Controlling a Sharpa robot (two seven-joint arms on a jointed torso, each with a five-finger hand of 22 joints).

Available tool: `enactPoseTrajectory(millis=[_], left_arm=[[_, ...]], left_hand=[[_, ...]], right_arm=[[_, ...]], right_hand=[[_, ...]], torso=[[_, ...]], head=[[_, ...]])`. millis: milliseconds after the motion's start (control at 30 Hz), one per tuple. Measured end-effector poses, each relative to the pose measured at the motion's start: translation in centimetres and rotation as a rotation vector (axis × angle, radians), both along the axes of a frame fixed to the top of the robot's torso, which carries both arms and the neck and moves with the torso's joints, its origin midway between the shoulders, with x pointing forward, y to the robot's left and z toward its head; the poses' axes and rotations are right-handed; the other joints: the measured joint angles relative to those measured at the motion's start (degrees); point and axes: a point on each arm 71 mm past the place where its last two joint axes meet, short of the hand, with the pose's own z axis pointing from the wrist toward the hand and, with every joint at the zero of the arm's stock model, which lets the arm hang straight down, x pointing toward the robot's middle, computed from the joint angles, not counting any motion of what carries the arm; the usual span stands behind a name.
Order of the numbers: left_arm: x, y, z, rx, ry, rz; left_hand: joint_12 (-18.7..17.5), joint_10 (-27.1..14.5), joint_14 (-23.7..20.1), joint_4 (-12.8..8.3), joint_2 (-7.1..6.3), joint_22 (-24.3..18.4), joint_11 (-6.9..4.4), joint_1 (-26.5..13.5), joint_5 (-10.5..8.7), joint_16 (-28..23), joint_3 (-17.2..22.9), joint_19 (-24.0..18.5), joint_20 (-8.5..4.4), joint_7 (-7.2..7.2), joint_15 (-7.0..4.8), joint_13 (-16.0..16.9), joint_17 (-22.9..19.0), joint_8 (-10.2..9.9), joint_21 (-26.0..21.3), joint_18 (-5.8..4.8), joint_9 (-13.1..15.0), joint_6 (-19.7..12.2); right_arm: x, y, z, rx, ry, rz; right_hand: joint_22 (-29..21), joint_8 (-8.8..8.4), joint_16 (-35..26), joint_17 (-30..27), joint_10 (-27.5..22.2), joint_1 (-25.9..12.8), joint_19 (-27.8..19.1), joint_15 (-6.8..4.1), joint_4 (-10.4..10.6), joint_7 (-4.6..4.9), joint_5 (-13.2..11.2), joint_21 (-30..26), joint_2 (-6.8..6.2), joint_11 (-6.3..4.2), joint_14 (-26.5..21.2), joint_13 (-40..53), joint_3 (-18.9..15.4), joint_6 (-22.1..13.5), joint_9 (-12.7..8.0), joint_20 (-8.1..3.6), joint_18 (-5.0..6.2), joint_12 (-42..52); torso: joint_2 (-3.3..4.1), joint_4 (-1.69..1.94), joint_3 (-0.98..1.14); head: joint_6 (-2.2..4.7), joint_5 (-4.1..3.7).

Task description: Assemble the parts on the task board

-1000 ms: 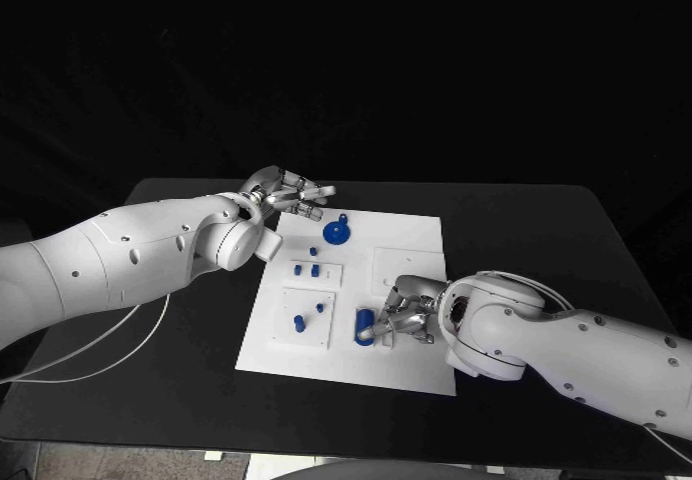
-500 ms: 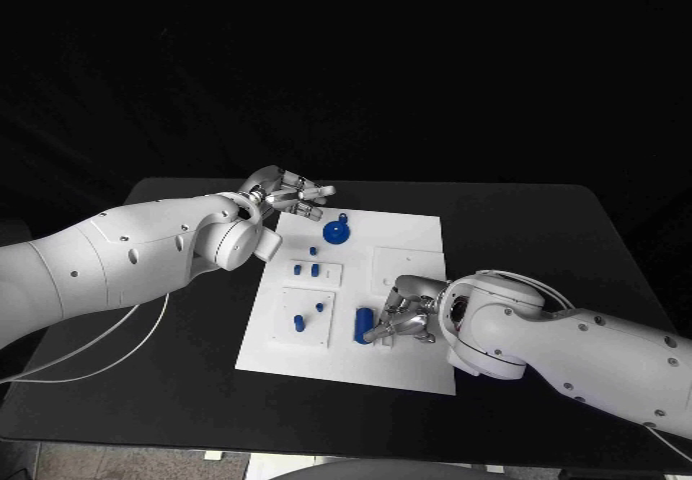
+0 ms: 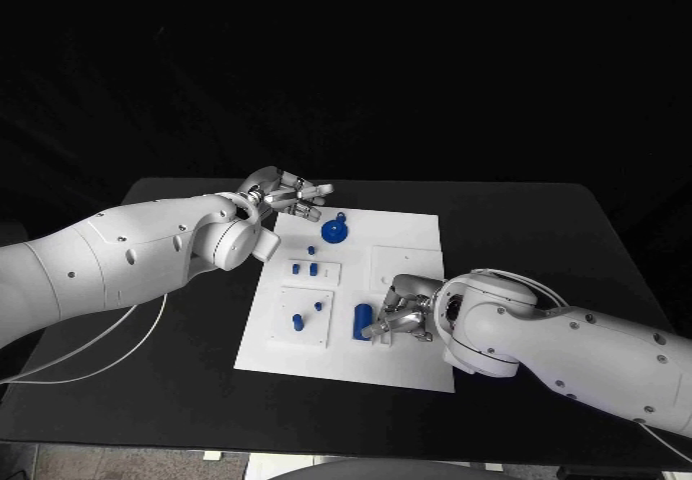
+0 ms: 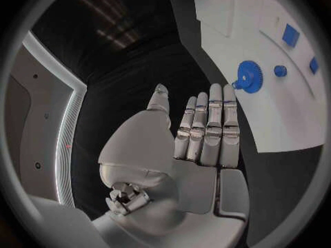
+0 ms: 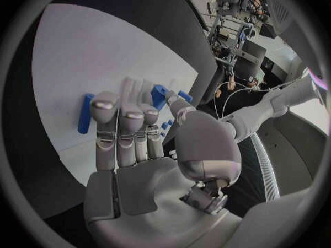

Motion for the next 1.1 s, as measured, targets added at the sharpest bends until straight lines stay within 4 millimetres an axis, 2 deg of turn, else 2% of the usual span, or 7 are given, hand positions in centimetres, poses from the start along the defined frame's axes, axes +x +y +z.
enactPoseTrajectory(millis=[167,300,833,967,1033,1100], left_arm=[[0.0,0.0,0.0,0.002,0.005,-0.002],[0.0,0.0,-0.1,0.003,0.008,-0.003],[-0.1,0.0,-0.1,0.009,0.016,-0.009],[-0.1,0.0,-0.1,0.010,0.016,-0.010],[-0.1,0.0,-0.1,0.011,0.016,-0.011],[-0.1,0.0,-0.1,0.011,0.016,-0.010]], left_hand=[[0.0,0.0,0.0,0.0,0.00,0.0,0.00,0.0,0.00,0.0,0.0,0.0,0.00,0.00,0.00,0.0,0.0,0.0,0.0,0.00,0.0,0.0],[0.0,0.0,0.0,0.0,0.00,0.0,0.00,0.0,0.00,0.0,0.0,0.0,0.00,0.00,0.00,0.0,0.0,0.0,0.0,0.00,0.0,0.0],[0.0,0.0,0.0,0.0,0.00,0.0,0.00,0.0,0.00,0.0,0.0,0.0,0.00,0.00,0.00,0.0,0.1,0.0,0.0,0.00,0.0,0.0],[0.0,0.0,0.0,0.0,0.00,0.0,0.00,0.0,0.00,0.0,0.0,0.0,0.00,0.00,0.00,0.0,0.1,0.0,0.0,0.00,0.0,0.0],[0.0,0.0,0.0,0.0,0.00,0.0,0.00,0.0,0.00,0.0,0.0,0.0,0.00,0.00,0.00,0.0,0.1,0.0,0.0,0.00,0.0,0.0],[0.0,0.0,0.0,0.0,0.00,0.0,0.00,0.0,0.00,0.0,0.0,0.0,0.00,0.00,0.00,0.0,0.1,0.0,0.0,0.00,0.0,0.0]], right_arm=[[0.2,0.0,-0.1,-0.012,0.003,-0.005],[0.3,-0.1,-0.2,-0.022,0.006,-0.010],[0.7,-0.1,-0.5,-0.037,0.011,-0.020],[0.6,-0.4,-0.6,-0.030,0.008,-0.028],[0.5,-0.7,-0.7,-0.020,0.006,-0.037],[0.5,-1.4,-0.7,-0.010,0.003,-0.057]], right_hand=[[0.0,0.00,0.0,-0.1,0.0,-0.3,0.0,0.00,-1.1,0.00,0.0,0.0,-0.17,0.01,0.0,0.0,-1.1,0.0,0.0,0.00,0.00,0.0],[0.0,0.00,0.0,-0.2,0.0,-0.5,0.0,0.00,-0.8,0.00,0.0,0.0,0.13,0.00,0.0,0.0,-2.0,0.0,0.0,0.00,0.00,0.0],[0.0,0.22,0.0,-0.3,0.0,-0.5,0.0,0.00,-0.3,-0.27,0.0,0.0,-0.16,0.00,0.0,0.0,-2.5,0.3,0.1,0.00,0.01,0.0],[0.0,0.22,0.0,-0.5,0.0,-0.3,0.0,0.00,1.2,-0.36,0.0,0.0,-1.82,0.01,0.0,0.0,-2.5,0.3,0.0,0.00,0.00,0.0],[0.0,0.22,0.0,-0.7,0.0,-0.1,0.0,0.00,2.0,-0.15,0.0,0.0,-3.15,0.01,0.0,0.0,-2.4,0.1,0.0,0.00,0.01,0.0],[0.0,0.16,-0.2,-0.9,0.0,0.2,0.0,0.00,3.9,0.42,0.0,-0.3,-4.87,0.01,0.0,0.0,-2.1,-0.5,0.0,0.00,0.00,0.0]], torso=[[0.00,0.00,0.01],[0.00,0.01,0.01],[-0.01,0.01,-0.01],[-0.02,0.02,0.01],[-0.02,0.02,0.01],[-0.02,0.02,0.03]], head=[[-0.05,-0.02],[-0.13,-0.03],[-0.25,-0.18],[-0.16,-0.27],[-0.11,-0.35],[-0.02,-0.43]])
